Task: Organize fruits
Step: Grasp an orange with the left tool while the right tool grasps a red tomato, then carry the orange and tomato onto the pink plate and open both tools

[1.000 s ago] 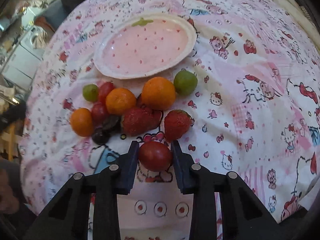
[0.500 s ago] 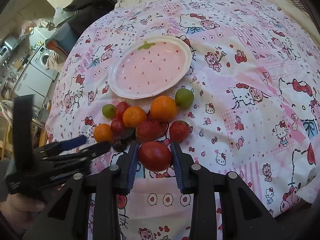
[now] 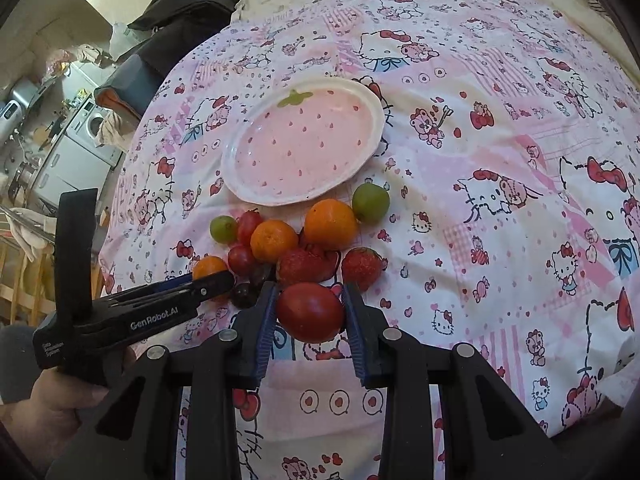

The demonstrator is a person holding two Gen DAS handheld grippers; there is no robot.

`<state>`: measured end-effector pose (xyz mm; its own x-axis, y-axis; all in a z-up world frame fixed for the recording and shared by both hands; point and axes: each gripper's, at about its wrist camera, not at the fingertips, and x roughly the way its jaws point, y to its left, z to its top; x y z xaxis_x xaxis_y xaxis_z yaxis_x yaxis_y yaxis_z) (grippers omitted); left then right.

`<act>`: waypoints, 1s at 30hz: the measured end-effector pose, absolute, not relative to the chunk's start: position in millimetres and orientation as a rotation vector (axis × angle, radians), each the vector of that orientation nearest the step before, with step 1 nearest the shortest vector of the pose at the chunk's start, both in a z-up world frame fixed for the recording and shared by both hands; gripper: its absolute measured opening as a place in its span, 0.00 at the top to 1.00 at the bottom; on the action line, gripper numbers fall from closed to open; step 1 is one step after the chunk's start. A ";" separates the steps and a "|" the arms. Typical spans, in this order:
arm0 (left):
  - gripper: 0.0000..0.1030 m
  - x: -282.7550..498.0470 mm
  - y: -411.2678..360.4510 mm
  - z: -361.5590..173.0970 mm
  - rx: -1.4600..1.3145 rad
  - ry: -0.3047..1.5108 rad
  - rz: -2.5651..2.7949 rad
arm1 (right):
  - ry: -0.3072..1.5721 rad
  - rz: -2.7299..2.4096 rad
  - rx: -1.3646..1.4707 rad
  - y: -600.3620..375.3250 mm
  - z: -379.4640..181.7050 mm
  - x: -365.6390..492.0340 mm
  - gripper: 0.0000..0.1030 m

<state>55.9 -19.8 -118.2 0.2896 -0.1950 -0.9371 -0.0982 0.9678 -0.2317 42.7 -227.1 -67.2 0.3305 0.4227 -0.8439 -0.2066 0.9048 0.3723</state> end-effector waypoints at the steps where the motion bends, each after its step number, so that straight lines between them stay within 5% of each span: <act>1: 0.64 54.6 -21.3 -116.7 -0.253 1.275 -0.064 | 1.162 0.417 0.213 -226.9 -67.0 42.7 0.67; 17: 0.64 55.7 -10.5 -46.3 -0.192 1.066 -0.045 | 1.030 0.461 0.181 -218.7 -33.3 47.6 0.67; 30: 0.64 133.7 5.7 -19.2 -0.099 0.986 -0.056 | 0.992 0.433 0.204 -224.0 -21.1 131.8 0.67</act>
